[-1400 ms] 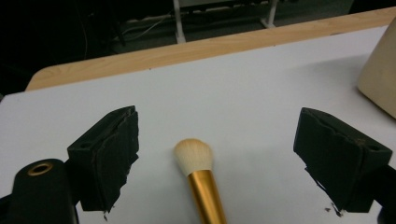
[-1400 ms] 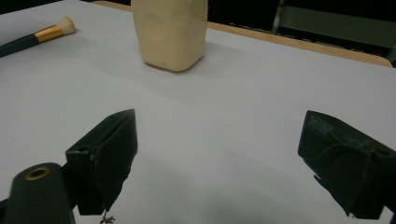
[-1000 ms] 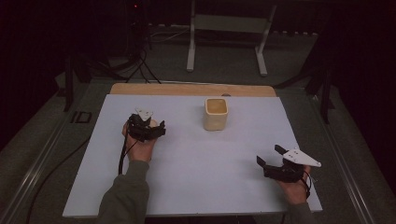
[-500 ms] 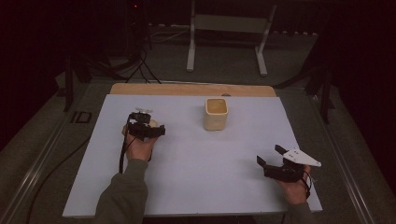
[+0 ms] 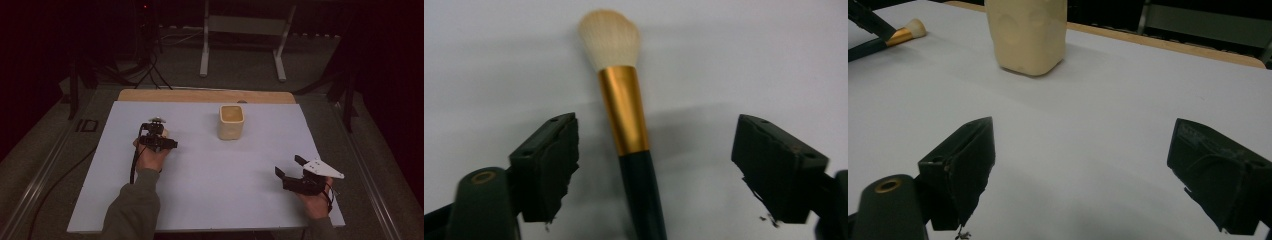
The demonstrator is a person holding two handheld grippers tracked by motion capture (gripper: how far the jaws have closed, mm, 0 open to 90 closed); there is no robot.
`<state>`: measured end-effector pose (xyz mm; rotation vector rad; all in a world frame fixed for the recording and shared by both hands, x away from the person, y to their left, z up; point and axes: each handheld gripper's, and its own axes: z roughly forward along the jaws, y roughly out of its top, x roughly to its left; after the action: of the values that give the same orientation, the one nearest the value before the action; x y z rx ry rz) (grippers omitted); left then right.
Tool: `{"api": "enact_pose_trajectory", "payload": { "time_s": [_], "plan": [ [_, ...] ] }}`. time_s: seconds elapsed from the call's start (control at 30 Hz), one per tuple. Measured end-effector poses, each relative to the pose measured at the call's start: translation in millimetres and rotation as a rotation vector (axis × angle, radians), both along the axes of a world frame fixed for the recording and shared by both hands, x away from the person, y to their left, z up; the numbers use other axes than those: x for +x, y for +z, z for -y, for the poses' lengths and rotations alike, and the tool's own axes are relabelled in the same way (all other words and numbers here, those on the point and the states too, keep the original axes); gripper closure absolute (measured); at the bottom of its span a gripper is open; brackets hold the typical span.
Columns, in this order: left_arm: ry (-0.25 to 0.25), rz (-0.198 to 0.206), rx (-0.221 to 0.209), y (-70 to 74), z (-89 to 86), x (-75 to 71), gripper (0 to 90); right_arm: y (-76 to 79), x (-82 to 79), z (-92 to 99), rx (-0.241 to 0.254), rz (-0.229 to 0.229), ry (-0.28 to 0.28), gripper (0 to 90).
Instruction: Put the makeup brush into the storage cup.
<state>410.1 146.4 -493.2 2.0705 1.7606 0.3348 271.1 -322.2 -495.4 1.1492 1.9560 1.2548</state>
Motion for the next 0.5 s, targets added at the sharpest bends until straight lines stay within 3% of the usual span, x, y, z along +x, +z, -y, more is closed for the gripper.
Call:
{"api": "enact_pose_trajectory", "payload": {
  "time_s": [0.13, 0.2, 0.27, 0.3, 0.4, 0.5],
  "plan": [
    [0.007, -0.015, 0.006, -0.8, 0.3, 0.7, 30.7, -0.1, 0.1, 0.1, 0.000, 0.000, -0.001, 11.8],
    [0.011, -0.029, 0.018, -1.5, 0.0, 1.0, 42.4, 0.0, 0.0, 0.1, 0.000, 0.000, 0.000, 11.8],
    [0.006, -0.041, 0.015, -2.0, -0.7, 1.4, 47.0, 0.0, 0.0, 0.2, 0.001, 0.001, -0.001, 11.8],
    [0.001, -0.071, 0.009, -4.5, -2.4, 3.0, 57.1, -0.1, 0.0, 0.1, 0.000, -0.001, -0.001, 11.8],
    [-0.017, -0.095, 0.021, -7.4, -2.3, 4.3, 66.6, -0.1, -0.1, 0.0, -0.001, 0.000, 0.000, 11.8],
    [-0.031, -0.098, 0.054, -7.3, -0.5, 5.1, 67.6, 0.0, -0.1, -0.1, -0.001, -0.001, 0.000, 11.9]
  ]
}}
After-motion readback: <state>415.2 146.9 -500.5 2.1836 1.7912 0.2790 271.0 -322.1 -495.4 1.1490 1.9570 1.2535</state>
